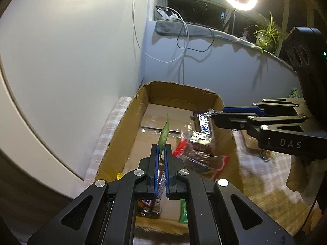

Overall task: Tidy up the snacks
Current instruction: 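Carry the green and black packets over the box and open both tools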

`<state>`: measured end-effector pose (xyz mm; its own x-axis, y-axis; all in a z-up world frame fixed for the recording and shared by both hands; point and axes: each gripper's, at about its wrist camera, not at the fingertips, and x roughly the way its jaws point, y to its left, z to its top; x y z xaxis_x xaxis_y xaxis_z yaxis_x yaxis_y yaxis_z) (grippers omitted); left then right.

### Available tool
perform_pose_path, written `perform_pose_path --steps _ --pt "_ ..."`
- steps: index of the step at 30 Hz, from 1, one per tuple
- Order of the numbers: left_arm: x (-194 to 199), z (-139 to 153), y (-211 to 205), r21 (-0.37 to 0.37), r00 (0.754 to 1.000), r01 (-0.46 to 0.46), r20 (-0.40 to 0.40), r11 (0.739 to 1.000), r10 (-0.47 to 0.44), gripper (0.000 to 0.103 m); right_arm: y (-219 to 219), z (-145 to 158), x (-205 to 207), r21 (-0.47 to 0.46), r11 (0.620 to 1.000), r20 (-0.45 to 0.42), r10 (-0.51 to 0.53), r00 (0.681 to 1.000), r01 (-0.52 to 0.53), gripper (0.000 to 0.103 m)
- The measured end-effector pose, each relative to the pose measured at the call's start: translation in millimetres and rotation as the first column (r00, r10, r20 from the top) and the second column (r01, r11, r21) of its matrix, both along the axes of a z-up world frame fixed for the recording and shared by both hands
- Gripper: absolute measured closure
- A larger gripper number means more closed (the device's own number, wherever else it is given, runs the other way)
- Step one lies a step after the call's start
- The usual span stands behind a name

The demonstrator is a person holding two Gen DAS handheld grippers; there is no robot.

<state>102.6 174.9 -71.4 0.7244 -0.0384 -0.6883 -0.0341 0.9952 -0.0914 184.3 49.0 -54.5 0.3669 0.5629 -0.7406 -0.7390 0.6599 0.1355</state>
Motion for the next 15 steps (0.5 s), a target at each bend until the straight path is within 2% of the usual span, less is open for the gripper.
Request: perform_pose_path --steps 12,15 --pt "5 -4 6 0.01 1.0 -0.011 -0.017 1.0 0.011 0.098 18 -12 16 -0.003 1.0 -0.035 0.005 0.999 -0.005 0.078" --pt "6 -3 5 0.018 1.0 -0.015 -0.016 1.0 0.016 0.084 19 -13 18 -0.004 1.0 -0.041 0.006 0.999 -0.006 0.076"
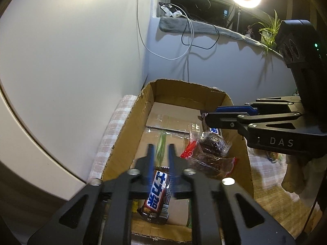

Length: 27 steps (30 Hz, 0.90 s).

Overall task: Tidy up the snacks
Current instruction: 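Carry the green and black packets over the box and open both tools, then move both open tools toward the bagged bread loaf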

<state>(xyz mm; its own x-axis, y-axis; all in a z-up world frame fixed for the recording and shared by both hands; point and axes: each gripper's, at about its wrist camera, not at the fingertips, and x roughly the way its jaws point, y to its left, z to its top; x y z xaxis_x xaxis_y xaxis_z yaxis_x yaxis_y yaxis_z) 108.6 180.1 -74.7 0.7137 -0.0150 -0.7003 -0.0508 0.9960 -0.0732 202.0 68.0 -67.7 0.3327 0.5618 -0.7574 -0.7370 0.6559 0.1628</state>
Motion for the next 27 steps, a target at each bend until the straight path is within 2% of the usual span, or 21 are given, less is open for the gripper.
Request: perform_pose_path --steps 1,3,5,11,16,21,25,26,27 --pt "0 0 0 0.003 1.0 -0.002 -0.001 1.0 0.002 0.078 0 0 0 -0.003 1.0 0.0 -0.001 1.0 0.001 0.072" --pt "0 0 -1 0.011 1.0 -0.004 0.002 1.0 0.004 0.073 -2 1 -1 -0.004 1.0 0.009 -0.008 1.0 0.008 0.045" --pt "0 0 -3 0.018 1.0 -0.006 0.005 1.0 0.005 0.067 -6 4 -2 0.001 1.0 0.028 -0.024 0.999 0.024 0.034" --pt "-2 5 -8 0.026 1.0 0.002 0.02 1.0 -0.003 0.067 -16 9 1 -0.006 0.999 0.039 -0.044 0.998 0.045 0.032" --pt "-6 11 -17 0.042 0.999 0.015 0.038 0.999 -0.016 0.061 -29 9 3 -0.015 0.997 0.037 -0.078 0.996 0.078 0.032" --pt "-9 17 -29 0.049 0.998 0.032 0.052 0.998 -0.035 0.06 -51 14 5 0.026 0.991 0.045 -0.13 0.99 0.129 0.032" --pt "-8 21 -39 0.047 0.997 0.053 0.058 0.997 -0.056 0.053 -72 21 4 0.072 0.985 0.078 -0.162 0.984 0.156 0.032" --pt "-8 22 -42 0.045 0.996 0.059 0.06 0.997 -0.061 0.053 -76 23 4 0.078 0.984 0.081 -0.167 0.983 0.161 0.032" --pt "-9 22 -45 0.04 0.996 0.065 0.062 0.997 -0.067 0.053 -82 25 4 0.079 0.982 0.084 -0.175 0.981 0.169 0.022"
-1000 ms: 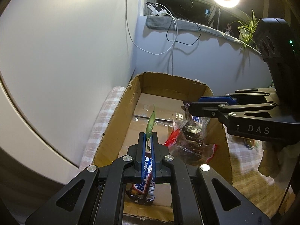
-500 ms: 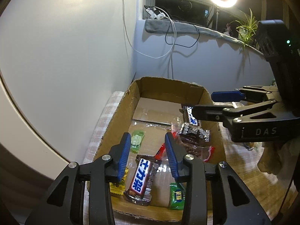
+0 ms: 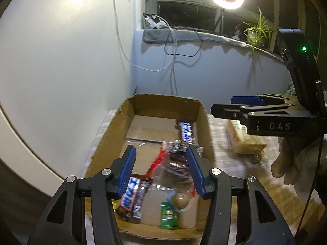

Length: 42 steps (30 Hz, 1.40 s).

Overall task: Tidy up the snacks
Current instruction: 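Move both open tools toward the bagged bread loaf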

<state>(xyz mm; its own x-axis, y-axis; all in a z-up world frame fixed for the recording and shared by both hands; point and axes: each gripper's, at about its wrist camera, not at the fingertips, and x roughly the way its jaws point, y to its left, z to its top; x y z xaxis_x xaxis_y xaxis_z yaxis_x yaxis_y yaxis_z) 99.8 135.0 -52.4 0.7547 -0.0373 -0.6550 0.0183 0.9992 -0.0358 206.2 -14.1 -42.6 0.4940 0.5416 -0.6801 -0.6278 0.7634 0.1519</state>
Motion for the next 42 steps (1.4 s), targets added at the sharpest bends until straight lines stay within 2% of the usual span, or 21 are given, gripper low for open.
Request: perform_pose_path --steps 2,6,11,16,22,28,32,35,42 --pt "-1 2 -7 -0.012 1.0 0.012 0.002 1.0 -0.012 0.049 -10 2 1 0.0 1.0 0.002 -0.01 1.0 0.01 0.008" --pt "-4 6 -26 -0.035 0.999 0.047 0.011 0.998 -0.046 0.044 -33 6 3 -0.033 0.999 0.029 -0.033 0.999 0.034 0.0" --pt "-6 10 -55 -0.06 0.995 0.1 0.017 0.993 -0.099 0.03 -69 6 14 -0.05 0.995 0.039 -0.087 0.995 0.089 0.0" --pt "-2 7 -86 -0.126 0.987 0.158 -0.004 0.979 -0.16 0.03 -103 1 31 -0.042 0.992 0.0 -0.116 0.993 0.116 0.0" --pt "10 -10 -118 -0.208 0.975 0.195 -0.064 0.959 -0.212 0.03 -129 -15 57 -0.003 0.994 -0.114 -0.108 0.988 0.108 0.0" --pt "26 -31 -128 -0.287 0.97 0.166 -0.124 0.943 -0.208 0.03 -138 -33 79 0.056 0.994 -0.199 -0.08 0.977 0.093 0.0" --pt "37 -41 -132 -0.301 0.971 0.138 -0.147 0.944 -0.188 0.03 -134 -42 92 0.081 0.995 -0.248 -0.036 0.968 0.058 0.0" --pt "44 -50 -136 -0.303 0.969 0.126 -0.168 0.945 -0.184 0.03 -126 -53 102 0.059 0.997 -0.265 -0.038 0.963 0.056 0.0" --pt "63 -61 -139 -0.333 0.965 0.098 -0.197 0.938 -0.171 0.03 -117 -83 113 0.087 0.995 -0.377 -0.001 0.926 0.037 0.0"
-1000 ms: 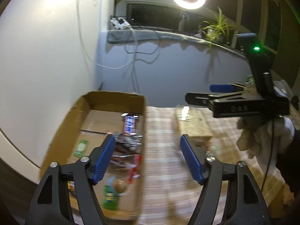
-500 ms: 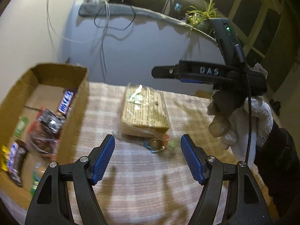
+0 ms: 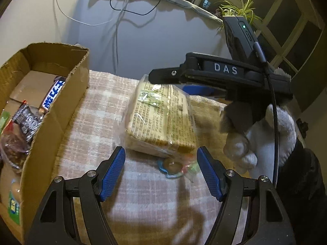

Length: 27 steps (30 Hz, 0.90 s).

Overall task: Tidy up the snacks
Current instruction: 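Move both open tools toward the bagged bread loaf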

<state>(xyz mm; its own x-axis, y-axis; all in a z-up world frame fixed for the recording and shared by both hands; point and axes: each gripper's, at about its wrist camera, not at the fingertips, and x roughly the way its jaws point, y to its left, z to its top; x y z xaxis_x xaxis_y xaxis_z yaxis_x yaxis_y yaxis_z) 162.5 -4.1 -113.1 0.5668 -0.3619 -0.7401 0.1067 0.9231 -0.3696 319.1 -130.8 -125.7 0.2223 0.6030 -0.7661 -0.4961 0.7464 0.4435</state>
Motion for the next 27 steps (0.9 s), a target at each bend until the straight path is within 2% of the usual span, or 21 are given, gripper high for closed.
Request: perform_pose_path --steps 4,8,12,20,27 --pt "13 -4 0 -0.015 1.0 -0.01 -0.017 1.0 0.01 0.03 -2 -7 0 0.037 0.999 -0.038 0.005 0.999 -0.004 0.001" --pt "20 -7 -3 -0.008 1.0 0.003 -0.018 1.0 -0.003 0.032 -3 -8 -2 0.047 0.999 -0.05 0.016 0.999 -0.014 0.007" --pt "24 -9 -8 0.004 1.0 0.015 -0.015 1.0 -0.015 0.034 -5 -7 -4 0.038 0.999 -0.048 0.015 0.999 -0.013 0.02" --pt "25 -8 -14 0.061 0.999 0.043 0.012 0.997 -0.044 0.052 -15 -6 -7 0.052 0.999 -0.054 0.008 0.999 -0.006 0.034" --pt "27 -9 -19 0.09 0.998 0.058 0.021 0.994 -0.06 0.052 -17 -1 -17 0.04 0.999 -0.026 0.016 1.0 -0.015 0.045"
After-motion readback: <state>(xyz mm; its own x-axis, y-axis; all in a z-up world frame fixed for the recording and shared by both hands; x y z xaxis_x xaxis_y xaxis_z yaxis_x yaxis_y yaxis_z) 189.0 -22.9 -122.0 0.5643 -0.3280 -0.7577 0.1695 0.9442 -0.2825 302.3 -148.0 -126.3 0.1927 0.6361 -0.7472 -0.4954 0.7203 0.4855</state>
